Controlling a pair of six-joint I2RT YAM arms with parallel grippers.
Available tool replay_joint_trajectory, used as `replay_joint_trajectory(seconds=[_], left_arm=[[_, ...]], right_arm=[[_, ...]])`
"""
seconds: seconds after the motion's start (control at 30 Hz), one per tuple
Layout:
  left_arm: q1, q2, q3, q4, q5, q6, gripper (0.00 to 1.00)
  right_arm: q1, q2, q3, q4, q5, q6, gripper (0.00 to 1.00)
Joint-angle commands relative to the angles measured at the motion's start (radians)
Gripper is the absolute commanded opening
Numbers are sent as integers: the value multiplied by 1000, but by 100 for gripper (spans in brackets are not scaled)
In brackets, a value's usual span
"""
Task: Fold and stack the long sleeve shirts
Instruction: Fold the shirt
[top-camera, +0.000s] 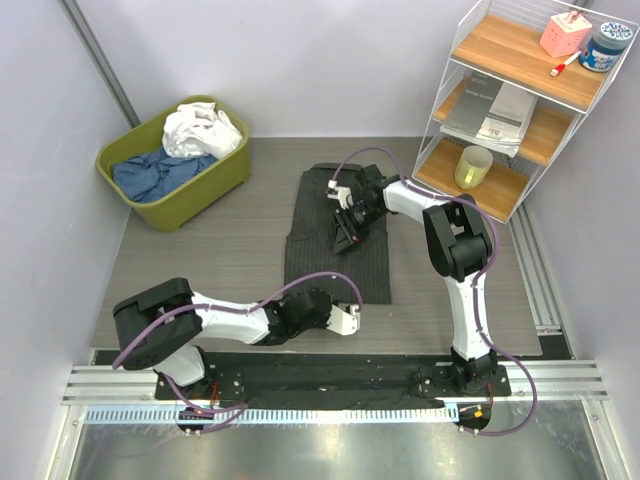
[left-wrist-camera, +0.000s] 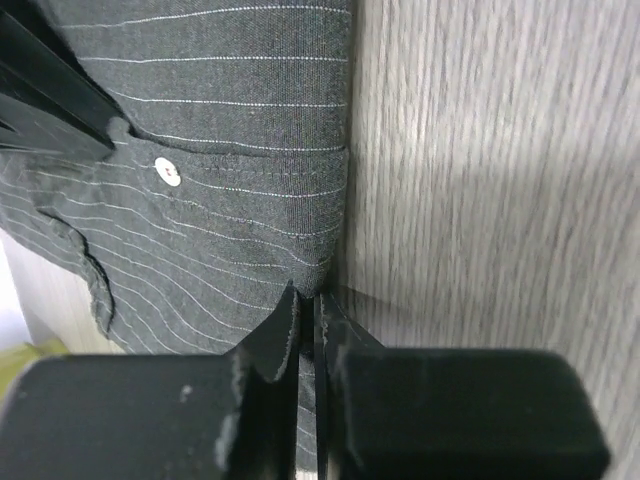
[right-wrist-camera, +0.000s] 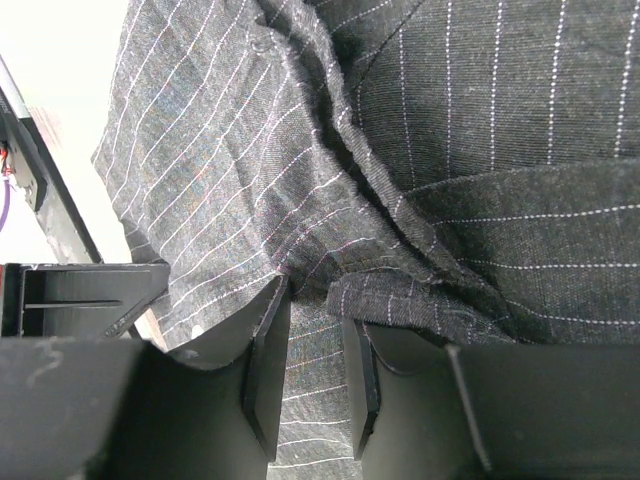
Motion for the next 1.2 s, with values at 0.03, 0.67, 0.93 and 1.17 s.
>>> replay_joint_trajectory(seconds=[0.03,0.67,0.93,1.17], left_arm=[[-1,-93,97,-236,99,-88,0],[2,-379,452,-1040,809,-406,0],[121,-261,588,-1144,902,-357,0],[334,-8,841,-1257,986,-228,0]], right_arm=[[29,-36,-48,9,29,-46,33],[-23,-53,358,-157,73,-77,48],[-28,36,337,-123,153,-172,44],[-26,62,245,-126,104,-220,38]])
